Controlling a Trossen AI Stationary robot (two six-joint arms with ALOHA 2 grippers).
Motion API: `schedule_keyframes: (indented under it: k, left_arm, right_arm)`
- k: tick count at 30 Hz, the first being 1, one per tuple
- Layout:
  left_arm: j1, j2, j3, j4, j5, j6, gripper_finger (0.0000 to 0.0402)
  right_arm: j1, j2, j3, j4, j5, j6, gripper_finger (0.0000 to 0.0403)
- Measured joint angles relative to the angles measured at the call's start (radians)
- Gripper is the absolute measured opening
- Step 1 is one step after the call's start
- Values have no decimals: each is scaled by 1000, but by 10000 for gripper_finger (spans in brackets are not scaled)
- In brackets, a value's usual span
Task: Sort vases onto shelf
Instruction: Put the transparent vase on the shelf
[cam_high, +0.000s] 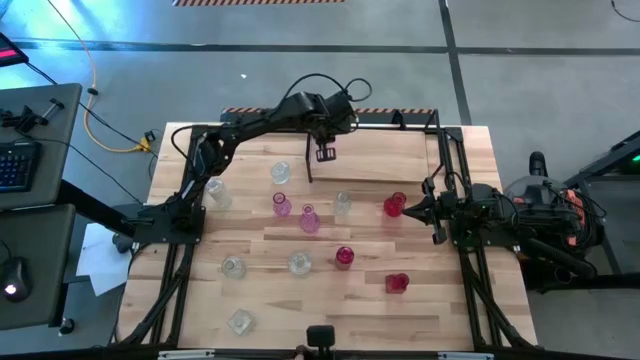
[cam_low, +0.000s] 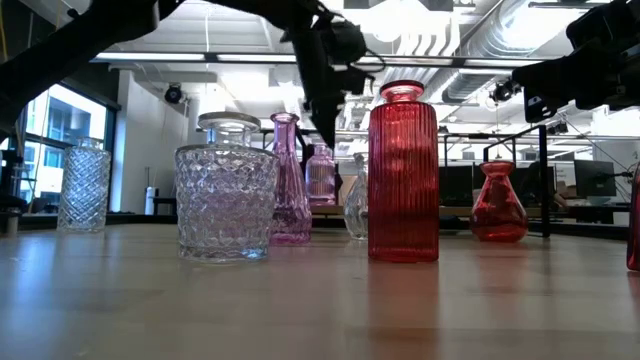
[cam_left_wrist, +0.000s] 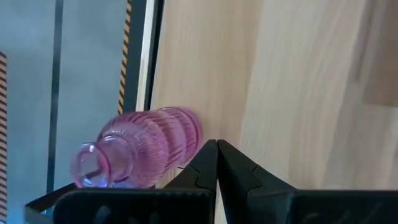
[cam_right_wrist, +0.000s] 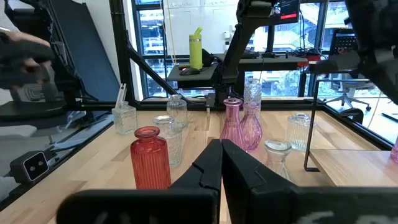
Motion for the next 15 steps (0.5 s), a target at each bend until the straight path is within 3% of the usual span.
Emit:
schedule_keyframes:
  k: [3,9,15]
  left_arm:
    - [-19,-6,60,-32,-1,-20,0]
    - [-45,-114,36,-145,73,-97,0]
    - [-70,-219,37,-188,72,-154,0]
  right_arm:
    - [0,0,0,0,0,0,0]
    - [0,0,0,0,0,0,0]
    - [0,0,0,0,0,0,0]
